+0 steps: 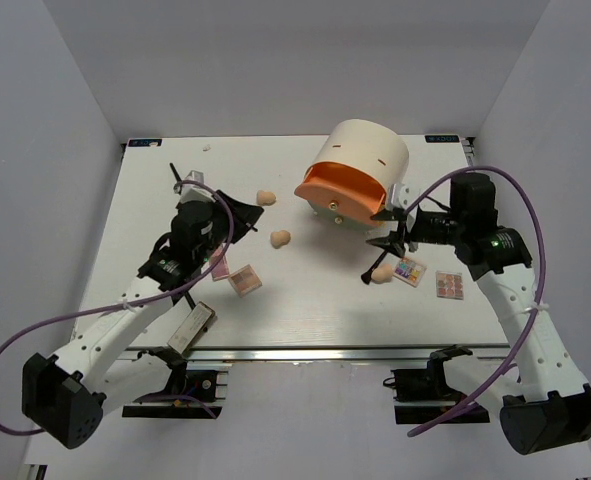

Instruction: Organize the makeup

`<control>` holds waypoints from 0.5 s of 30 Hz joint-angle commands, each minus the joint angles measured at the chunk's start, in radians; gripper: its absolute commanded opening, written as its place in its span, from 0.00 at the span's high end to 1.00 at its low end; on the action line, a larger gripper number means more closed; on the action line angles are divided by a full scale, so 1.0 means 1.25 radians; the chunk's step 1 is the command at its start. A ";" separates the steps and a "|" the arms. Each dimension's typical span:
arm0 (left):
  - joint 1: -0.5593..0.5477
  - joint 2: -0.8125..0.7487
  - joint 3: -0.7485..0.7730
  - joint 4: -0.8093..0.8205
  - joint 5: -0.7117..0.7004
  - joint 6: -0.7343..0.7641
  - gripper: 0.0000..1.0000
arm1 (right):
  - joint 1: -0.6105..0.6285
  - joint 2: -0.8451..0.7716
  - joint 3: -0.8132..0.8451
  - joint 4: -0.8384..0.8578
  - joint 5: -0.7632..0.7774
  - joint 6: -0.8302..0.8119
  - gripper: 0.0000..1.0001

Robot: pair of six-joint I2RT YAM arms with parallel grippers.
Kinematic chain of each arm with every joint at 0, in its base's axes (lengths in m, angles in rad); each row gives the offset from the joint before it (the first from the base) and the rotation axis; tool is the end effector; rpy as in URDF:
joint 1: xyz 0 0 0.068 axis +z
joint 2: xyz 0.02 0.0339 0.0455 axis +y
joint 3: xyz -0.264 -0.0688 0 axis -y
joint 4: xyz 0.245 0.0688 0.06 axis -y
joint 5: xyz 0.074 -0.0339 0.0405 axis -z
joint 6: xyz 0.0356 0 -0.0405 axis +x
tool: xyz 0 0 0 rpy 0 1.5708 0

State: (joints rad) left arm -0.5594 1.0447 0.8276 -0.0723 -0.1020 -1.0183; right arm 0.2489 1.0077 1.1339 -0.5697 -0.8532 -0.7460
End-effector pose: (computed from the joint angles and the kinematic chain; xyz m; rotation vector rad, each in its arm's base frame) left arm 0.2091 -0.1267 0.3164 -0.5237 1.9109 -0.9763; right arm 0.1897 0.0759 0.3853 -1.3249 1.3468 0.5176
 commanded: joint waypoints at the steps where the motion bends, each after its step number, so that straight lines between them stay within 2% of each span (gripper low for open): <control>1: 0.063 -0.056 -0.014 -0.114 0.037 0.068 0.58 | 0.000 -0.010 -0.009 -0.224 -0.084 -0.231 0.43; 3: 0.100 -0.070 -0.013 -0.175 0.053 0.097 0.41 | 0.000 -0.006 -0.015 -0.314 -0.088 -0.372 0.42; 5: 0.115 -0.064 -0.007 -0.221 0.066 0.114 0.34 | 0.001 -0.004 -0.030 -0.387 -0.048 -0.409 0.41; 8: 0.138 -0.039 -0.003 -0.300 0.080 0.142 0.28 | 0.000 -0.015 -0.085 -0.391 0.051 -0.422 0.44; 10: 0.151 -0.026 -0.004 -0.321 0.080 0.162 0.26 | 0.001 -0.031 -0.147 -0.325 0.150 -0.289 0.45; 11: 0.155 -0.015 -0.006 -0.338 0.080 0.175 0.25 | 0.000 -0.033 -0.163 -0.251 0.183 -0.237 0.46; 15: 0.165 -0.001 -0.004 -0.358 0.080 0.222 0.18 | 0.000 -0.028 -0.216 -0.179 0.319 -0.092 0.44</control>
State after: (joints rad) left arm -0.3626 1.0473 0.8131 -0.4587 -0.0170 -0.8150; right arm 0.2489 0.9836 0.8818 -0.8959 -0.6151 -1.0142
